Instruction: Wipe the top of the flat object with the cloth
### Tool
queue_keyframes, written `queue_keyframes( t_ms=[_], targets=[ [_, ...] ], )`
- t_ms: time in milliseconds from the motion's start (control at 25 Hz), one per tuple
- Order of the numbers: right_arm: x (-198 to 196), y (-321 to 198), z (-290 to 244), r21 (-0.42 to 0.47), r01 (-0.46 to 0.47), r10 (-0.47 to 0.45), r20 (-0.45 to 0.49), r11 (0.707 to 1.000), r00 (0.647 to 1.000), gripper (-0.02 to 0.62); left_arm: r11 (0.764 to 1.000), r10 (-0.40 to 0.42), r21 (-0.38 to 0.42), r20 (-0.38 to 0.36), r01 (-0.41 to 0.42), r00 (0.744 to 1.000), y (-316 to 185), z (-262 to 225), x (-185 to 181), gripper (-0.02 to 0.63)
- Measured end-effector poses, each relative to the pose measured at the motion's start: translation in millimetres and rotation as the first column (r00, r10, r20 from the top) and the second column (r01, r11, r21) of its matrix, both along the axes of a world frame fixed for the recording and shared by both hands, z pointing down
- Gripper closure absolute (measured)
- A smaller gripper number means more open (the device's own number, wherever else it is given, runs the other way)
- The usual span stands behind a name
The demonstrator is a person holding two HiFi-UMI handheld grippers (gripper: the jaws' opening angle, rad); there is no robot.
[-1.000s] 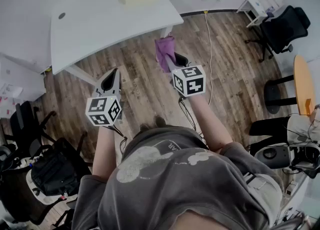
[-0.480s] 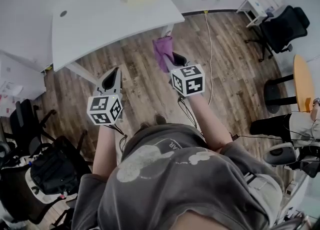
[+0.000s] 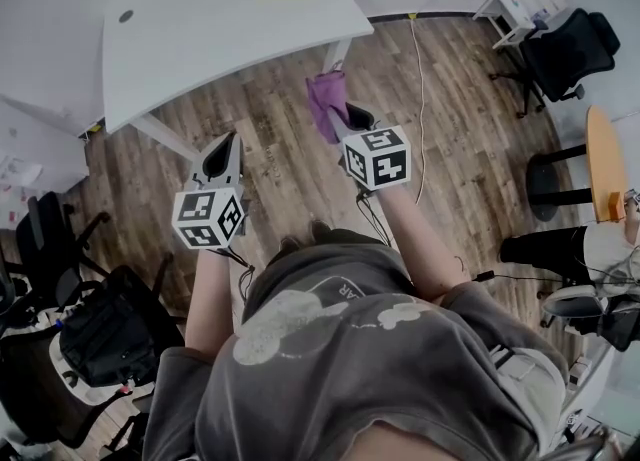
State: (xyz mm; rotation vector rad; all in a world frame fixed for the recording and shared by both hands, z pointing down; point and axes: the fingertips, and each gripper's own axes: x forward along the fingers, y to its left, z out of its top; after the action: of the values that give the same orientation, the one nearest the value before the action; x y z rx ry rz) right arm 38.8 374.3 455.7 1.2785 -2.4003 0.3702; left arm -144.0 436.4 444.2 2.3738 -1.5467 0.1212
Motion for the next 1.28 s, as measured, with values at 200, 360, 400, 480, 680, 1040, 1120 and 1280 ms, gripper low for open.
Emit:
queue_keyframes(
  t_ms=[200, 360, 400, 480, 680, 1040, 1120, 1280],
  targets=[
    [-2.3, 3.7, 6.2, -0.009, -0.025, 0.025, 0.013, 1.0, 1.0, 0.523, 1.0, 0.001, -0.002, -0.009, -0.001, 1.0, 5.2, 5.9, -11.4, 0.611],
    [-0.7, 1.5, 11.4, -0.021, -0.037, 0.037, 0.013, 0.999, 0.999, 0.523, 1.0, -0.004, -0.014, -0.015, 0.004, 1.0, 6.9, 12.4, -17.7, 0.611],
    [1.0, -0.4, 12.6, -0.023, -0.038, 0.038, 0.013, 0.999, 0.999, 0.523, 1.0, -0.006, -0.018, -0.015, 0.006, 1.0, 6.2, 14.1, -17.9, 0.611],
    [5.8, -6.9, 15.8, -0.025, -0.037, 0.037, 0.011, 0.999, 0.999, 0.523, 1.0, -0.011, -0.026, -0.013, 0.011, 1.0, 2.1, 17.2, -16.4, 0.611],
    [20.5, -43.7, 26.9, -0.043, -0.025, 0.026, 0.02, 0.999, 0.999, 0.523, 0.999, -0.035, -0.039, 0.002, 0.035, 0.999, -23.9, 22.7, -5.6, 0.611],
    [45.8, -160.2, 32.5, -0.068, 0.022, -0.018, 0.061, 0.997, 0.998, 0.523, 0.991, -0.123, -0.056, 0.018, 0.124, 0.992, -111.0, 27.5, 14.5, 0.611],
    [50.2, -188.4, 32.8, -0.073, 0.028, -0.022, 0.075, 0.997, 0.997, 0.523, 0.988, -0.139, -0.062, 0.025, 0.141, 0.99, -134.6, 27.0, 17.6, 0.611],
    [60.2, -235.4, 34.8, -0.081, 0.046, -0.039, 0.09, 0.996, 0.995, 0.523, 0.985, -0.158, -0.066, 0.024, 0.159, 0.987, -184.9, 25.1, 29.9, 0.611]
  ],
)
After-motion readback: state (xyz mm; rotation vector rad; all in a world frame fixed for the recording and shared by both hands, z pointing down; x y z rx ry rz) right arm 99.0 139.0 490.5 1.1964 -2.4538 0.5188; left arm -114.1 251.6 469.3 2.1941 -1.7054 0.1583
